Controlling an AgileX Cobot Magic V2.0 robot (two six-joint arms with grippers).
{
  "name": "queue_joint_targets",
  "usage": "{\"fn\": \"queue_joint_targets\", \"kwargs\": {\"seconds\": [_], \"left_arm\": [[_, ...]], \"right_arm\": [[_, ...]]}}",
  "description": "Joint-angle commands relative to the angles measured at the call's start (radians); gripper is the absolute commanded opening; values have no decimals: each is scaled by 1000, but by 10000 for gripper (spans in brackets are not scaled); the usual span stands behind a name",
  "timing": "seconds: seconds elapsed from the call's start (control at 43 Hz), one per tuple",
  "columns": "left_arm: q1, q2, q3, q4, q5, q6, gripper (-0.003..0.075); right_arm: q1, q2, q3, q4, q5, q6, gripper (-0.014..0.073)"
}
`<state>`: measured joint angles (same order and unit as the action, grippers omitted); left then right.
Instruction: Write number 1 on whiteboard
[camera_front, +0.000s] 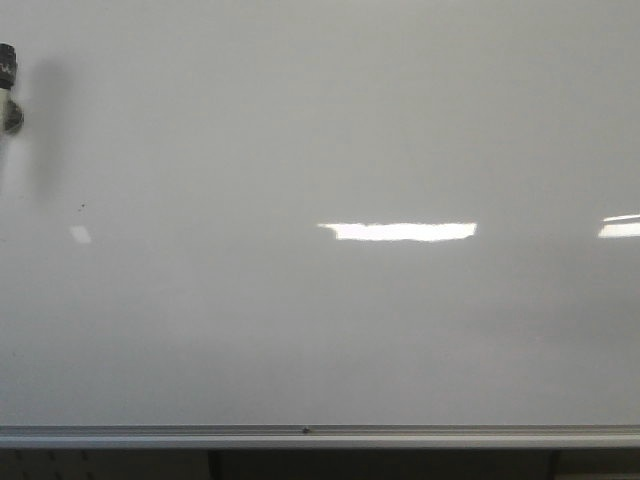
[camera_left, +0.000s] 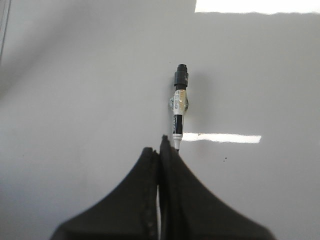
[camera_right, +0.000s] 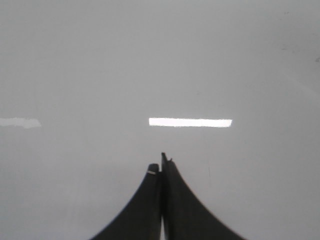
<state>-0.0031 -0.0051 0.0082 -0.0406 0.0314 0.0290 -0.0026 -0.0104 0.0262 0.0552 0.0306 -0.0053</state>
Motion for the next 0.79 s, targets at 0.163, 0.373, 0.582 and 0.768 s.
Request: {"fn": "queue_joint_targets", "kwargs": {"seconds": [0.163,0.373,0.582,0.768], "left_arm": [[-6,-19,24,-9,-88,-2,-20],[-6,-19,24,-9,-88,-2,-20],[-6,-19,24,-9,-88,-2,-20],[-6,-19,20,-9,-108,-2,-20]], "right_arm": [[-4,-17,-21,5,-86,-8,-97],[-4,-17,-21,5,-86,-8,-97],[-4,-17,-22,5,-95,-8,-97],[-4,-17,-26,6,-100,-7,-97]]}}
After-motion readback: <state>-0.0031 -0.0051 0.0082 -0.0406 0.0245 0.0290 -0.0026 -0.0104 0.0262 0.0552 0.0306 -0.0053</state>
